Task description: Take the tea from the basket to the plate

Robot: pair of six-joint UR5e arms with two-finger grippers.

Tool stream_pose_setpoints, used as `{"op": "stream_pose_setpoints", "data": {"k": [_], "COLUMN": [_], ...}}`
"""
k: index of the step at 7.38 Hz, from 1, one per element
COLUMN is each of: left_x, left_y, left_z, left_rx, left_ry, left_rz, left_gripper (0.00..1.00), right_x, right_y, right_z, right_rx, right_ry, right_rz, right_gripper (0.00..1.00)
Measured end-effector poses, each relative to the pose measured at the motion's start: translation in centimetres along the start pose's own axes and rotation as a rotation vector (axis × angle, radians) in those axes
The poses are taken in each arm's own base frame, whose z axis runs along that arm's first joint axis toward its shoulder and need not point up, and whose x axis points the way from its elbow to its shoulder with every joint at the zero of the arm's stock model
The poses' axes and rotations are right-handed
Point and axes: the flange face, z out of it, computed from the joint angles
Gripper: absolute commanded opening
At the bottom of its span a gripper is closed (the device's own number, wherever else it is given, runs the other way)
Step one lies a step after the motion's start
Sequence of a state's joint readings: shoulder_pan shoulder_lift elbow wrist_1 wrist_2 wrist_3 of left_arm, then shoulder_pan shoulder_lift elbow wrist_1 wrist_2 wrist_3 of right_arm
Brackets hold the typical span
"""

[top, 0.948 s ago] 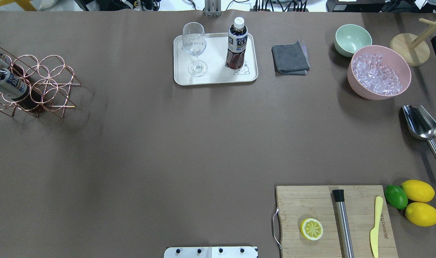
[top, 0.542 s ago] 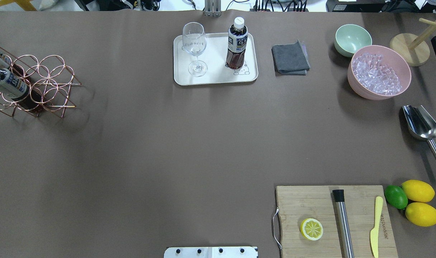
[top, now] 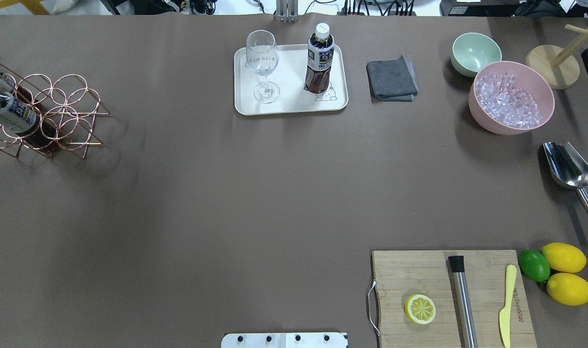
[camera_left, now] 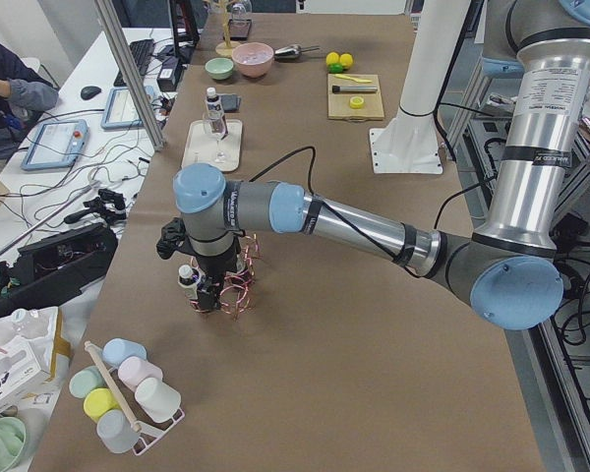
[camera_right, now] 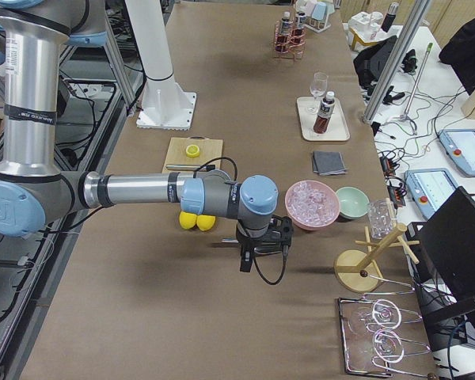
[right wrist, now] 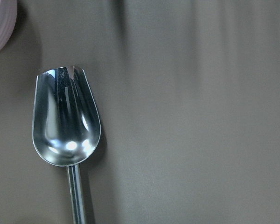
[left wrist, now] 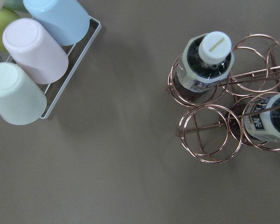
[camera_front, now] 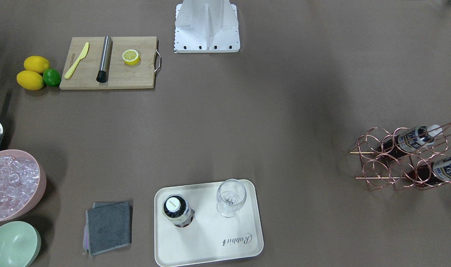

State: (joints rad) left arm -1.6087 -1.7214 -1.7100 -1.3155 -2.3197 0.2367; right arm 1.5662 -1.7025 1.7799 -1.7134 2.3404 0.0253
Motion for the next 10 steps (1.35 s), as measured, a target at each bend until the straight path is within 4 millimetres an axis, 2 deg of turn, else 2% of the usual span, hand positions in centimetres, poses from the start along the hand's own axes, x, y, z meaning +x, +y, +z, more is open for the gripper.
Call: {"op": "stream_pose_setpoints", "data": {"k": [2, 5, 7, 10], "left_x": [-1.8, -4.1, -5.6, -5.8], "left_y": [1.9, 2.8, 3.3, 3.8], "left_z": [2.0, 4.2, 5.9, 6.9], "left_rx": [-0.02, -0.029, 0.001, 0.01], "left_ry": [0.014, 0.016, 0.014, 0.07], "left_rz": [-0.058, -0.236, -0.274, -0.378], "left_gripper": [0.98, 0.98, 0.98, 0.98], "right_x": [0.4, 0.8, 1.0, 1.1], "right_y": [0.5, 0.7, 0.8, 0.8], "right_z": [0.4, 0.8, 1.0, 1.2], "right_rx": [-0.008, -0.016, -0.022, -0.023], "right_ry": [0.001, 0.002, 0.002, 0.004], "right_rz": [0.008, 0.02, 0.027, 0.024], "right_gripper": [1.0, 1.0, 1.0, 1.0]}}
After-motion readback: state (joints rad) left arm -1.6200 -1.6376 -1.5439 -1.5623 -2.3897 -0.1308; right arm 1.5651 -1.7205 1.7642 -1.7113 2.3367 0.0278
